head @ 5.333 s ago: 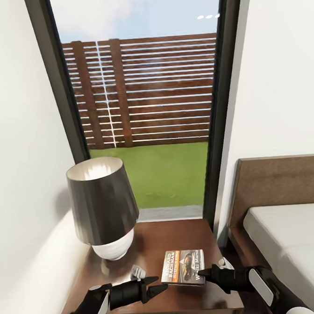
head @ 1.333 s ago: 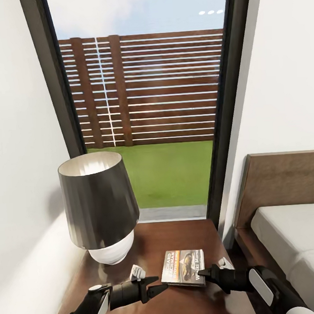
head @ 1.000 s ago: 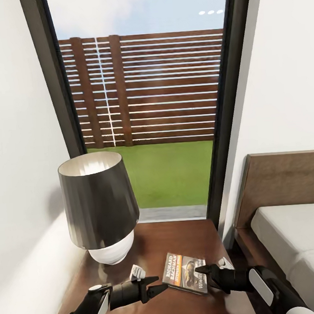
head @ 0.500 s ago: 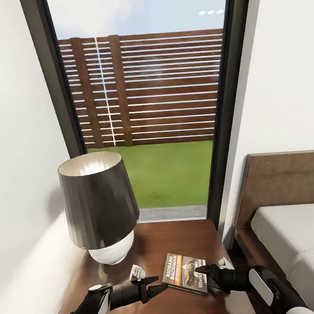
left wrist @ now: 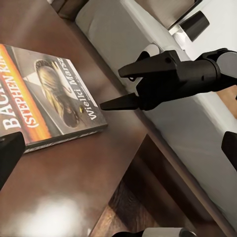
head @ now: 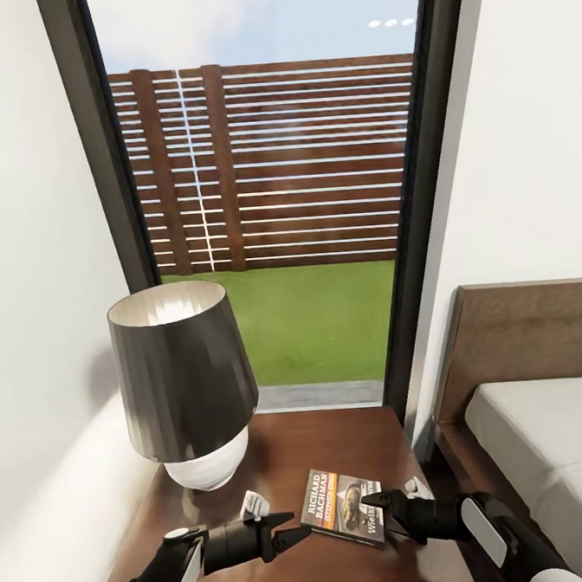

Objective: In the bedroom, move the book from the bed onto either nightstand, and place the two sandals side by side next to the bed.

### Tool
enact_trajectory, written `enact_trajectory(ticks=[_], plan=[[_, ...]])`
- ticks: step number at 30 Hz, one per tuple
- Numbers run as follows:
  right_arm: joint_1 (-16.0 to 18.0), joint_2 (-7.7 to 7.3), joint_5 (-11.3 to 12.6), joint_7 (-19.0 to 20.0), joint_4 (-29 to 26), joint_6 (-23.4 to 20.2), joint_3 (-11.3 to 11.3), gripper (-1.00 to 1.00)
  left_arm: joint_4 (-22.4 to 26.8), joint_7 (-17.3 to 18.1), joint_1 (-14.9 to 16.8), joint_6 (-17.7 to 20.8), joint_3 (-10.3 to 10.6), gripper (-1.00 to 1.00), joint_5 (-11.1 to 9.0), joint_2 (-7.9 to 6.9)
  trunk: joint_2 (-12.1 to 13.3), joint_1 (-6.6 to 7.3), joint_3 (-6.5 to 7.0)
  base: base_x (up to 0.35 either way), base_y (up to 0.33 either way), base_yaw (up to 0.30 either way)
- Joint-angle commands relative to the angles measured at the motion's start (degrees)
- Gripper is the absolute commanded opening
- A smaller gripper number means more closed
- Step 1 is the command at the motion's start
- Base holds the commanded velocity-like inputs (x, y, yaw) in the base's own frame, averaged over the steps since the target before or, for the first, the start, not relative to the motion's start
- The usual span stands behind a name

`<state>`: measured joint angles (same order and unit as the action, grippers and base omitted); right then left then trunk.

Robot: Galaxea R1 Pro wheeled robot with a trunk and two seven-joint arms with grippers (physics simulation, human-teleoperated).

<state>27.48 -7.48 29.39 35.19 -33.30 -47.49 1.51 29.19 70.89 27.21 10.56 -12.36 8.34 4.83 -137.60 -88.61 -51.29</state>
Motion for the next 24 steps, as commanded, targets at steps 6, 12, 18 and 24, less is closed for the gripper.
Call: enact_trajectory(ticks=[6, 12, 18, 24], plan=[[0.0, 0.0, 0.0, 0.1, 0.0, -0.3, 0.2, 1.0, 0.1, 0.3, 0.0, 0.6, -0.5, 1.0, 0.5, 0.12, 0.0, 0.01, -0.06, 0.0, 0.0, 0.0], [0.0, 0.0, 0.0, 0.1, 0.0, -0.3, 0.2, 1.0, 0.1, 0.3, 0.0, 0.6, -0.5, 1.0, 0.5, 0.12, 0.4, 0.23, 0.12, 0.0, 0.0, 0.0], [0.0, 0.01, 0.0, 0.1, 0.0, -0.3, 0.2, 1.0, 0.1, 0.3, 0.0, 0.7, -0.5, 1.0, 0.5, 0.14, 2.8, 1.55, 1.2, 0.0, 0.0, 0.0], [0.0, 0.01, 0.0, 0.1, 0.0, -0.3, 0.2, 1.0, 0.1, 0.3, 0.0, 0.7, -0.5, 1.0, 0.5, 0.15, 5.2, 2.87, 2.27, 0.0, 0.0, 0.0]])
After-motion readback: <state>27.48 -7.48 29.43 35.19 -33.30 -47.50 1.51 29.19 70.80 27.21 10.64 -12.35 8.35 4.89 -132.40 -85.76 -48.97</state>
